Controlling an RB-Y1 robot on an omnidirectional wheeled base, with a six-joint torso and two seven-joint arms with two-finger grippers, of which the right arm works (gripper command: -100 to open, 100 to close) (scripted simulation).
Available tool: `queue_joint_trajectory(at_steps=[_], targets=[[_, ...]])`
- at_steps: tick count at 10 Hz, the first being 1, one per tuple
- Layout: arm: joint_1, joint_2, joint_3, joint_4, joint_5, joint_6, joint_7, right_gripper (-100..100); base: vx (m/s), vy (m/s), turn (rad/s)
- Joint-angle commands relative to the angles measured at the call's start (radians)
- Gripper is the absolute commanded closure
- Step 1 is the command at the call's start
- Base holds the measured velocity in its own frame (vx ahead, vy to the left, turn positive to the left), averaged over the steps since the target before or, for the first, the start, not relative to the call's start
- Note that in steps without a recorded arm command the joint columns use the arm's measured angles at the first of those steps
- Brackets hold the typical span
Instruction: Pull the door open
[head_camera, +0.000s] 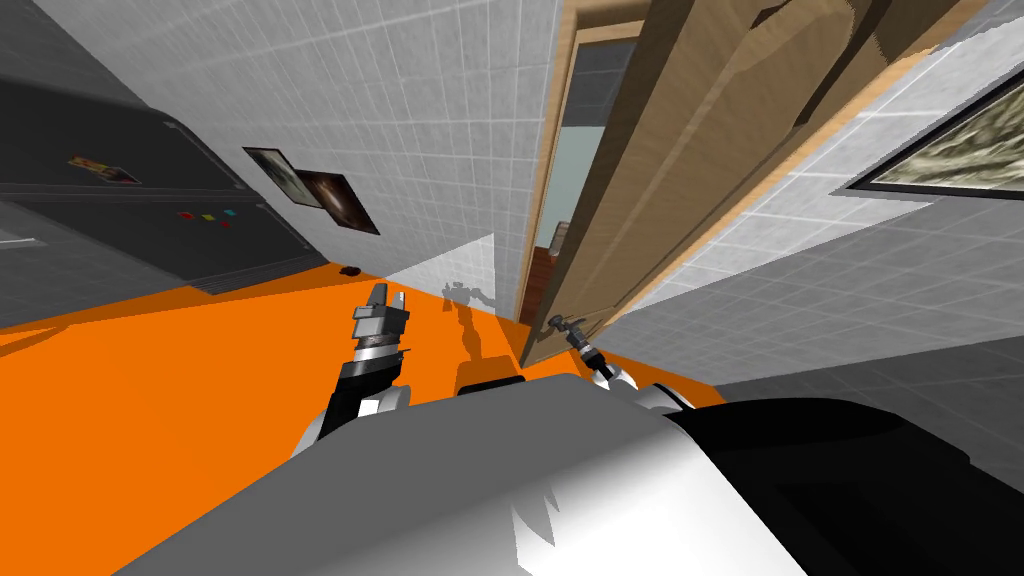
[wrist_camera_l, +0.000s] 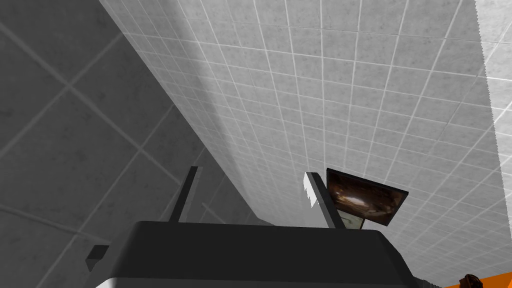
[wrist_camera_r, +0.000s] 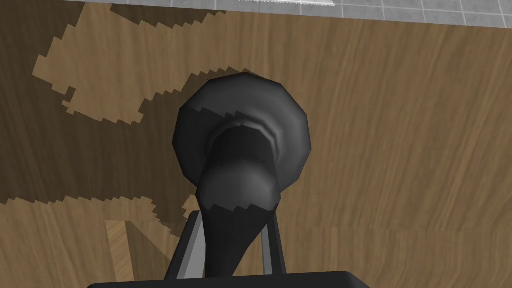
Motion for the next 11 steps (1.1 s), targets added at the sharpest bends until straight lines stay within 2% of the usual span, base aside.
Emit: queue_joint_trajectory(at_steps=[1,9,11], targets=[[0.003,-0.003,0.000,0.004,0.000,-0.009,-0.001,100,-0.155,-0.054,0.151],[0.018,-0.021,0.002,0.026,-0.003,-0.058,-0.008,100,-0.202,-0.104,0.172],[0.017,-0.019,0.004,0.028,-0.002,-0.056,-0.010,100,-0.149,-0.062,0.086]])
